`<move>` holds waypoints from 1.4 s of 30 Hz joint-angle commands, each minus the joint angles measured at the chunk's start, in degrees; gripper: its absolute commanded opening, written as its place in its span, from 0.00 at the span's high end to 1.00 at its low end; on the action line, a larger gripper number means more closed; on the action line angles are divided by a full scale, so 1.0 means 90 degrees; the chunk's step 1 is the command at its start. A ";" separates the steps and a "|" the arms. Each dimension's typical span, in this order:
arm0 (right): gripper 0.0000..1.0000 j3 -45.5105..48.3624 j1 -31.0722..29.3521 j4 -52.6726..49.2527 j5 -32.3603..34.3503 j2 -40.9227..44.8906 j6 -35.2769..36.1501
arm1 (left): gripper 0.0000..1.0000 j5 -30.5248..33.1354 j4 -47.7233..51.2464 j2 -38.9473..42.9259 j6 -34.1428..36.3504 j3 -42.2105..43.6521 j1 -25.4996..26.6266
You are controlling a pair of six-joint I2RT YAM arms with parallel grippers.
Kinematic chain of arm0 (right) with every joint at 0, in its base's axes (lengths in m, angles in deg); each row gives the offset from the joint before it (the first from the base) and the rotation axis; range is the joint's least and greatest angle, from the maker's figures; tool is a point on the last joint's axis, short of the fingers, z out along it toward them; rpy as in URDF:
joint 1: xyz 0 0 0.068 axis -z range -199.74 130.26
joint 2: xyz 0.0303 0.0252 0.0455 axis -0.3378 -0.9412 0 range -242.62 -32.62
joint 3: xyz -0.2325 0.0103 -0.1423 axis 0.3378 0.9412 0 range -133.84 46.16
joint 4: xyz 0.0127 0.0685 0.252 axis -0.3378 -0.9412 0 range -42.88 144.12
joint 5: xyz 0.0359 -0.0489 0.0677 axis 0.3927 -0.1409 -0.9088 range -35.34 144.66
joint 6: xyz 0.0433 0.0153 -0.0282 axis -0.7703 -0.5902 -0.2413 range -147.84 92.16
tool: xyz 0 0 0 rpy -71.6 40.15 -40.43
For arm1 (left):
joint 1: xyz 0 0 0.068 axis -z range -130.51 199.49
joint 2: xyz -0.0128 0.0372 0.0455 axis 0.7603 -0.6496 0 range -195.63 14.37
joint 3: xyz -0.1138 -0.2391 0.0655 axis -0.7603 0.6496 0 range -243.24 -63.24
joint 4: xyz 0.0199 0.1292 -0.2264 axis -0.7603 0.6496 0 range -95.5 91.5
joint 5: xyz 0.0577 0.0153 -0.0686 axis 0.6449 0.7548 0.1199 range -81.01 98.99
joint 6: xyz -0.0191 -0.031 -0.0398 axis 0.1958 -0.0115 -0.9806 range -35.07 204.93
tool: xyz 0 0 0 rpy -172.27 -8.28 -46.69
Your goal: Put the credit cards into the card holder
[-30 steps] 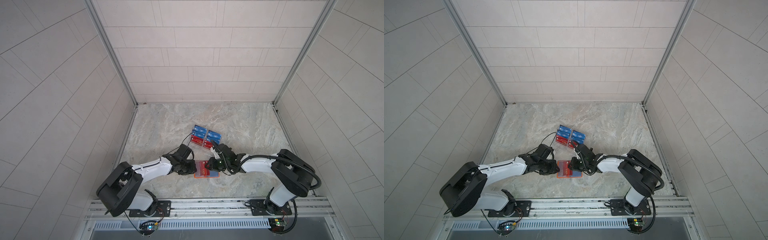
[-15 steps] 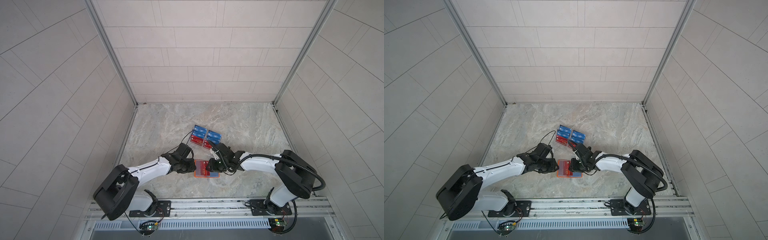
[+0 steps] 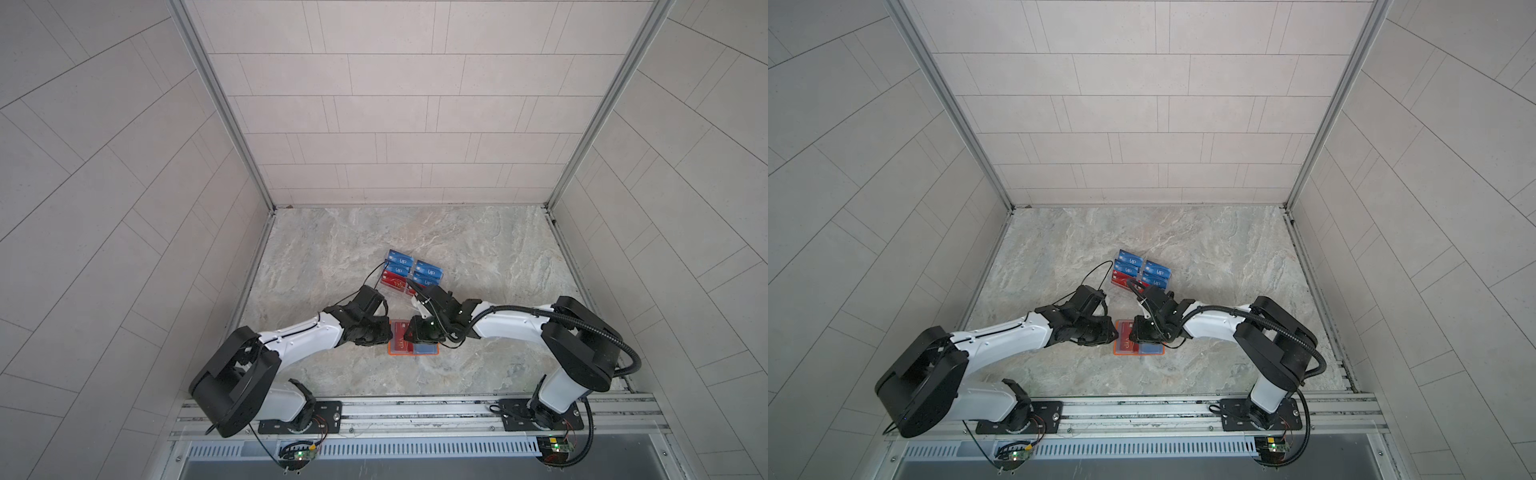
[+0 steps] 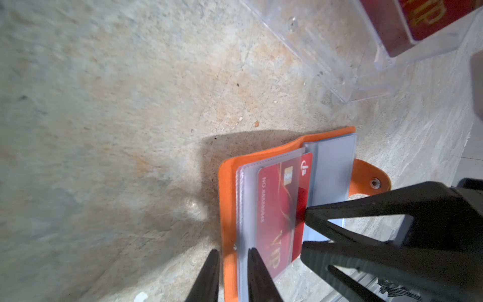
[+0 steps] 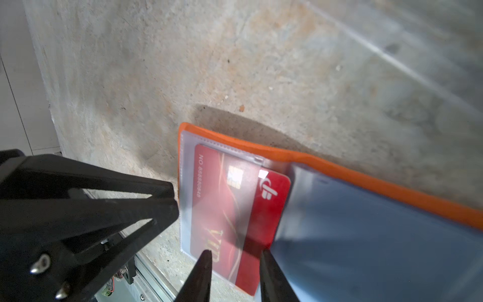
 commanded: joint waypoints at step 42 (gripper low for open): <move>0.56 -0.1118 -0.0294 -0.0928 0.0133 -0.0720 0.0552 | 0.78 -0.0426 -0.0737 -0.0393 -0.0150 0.0123 -0.0081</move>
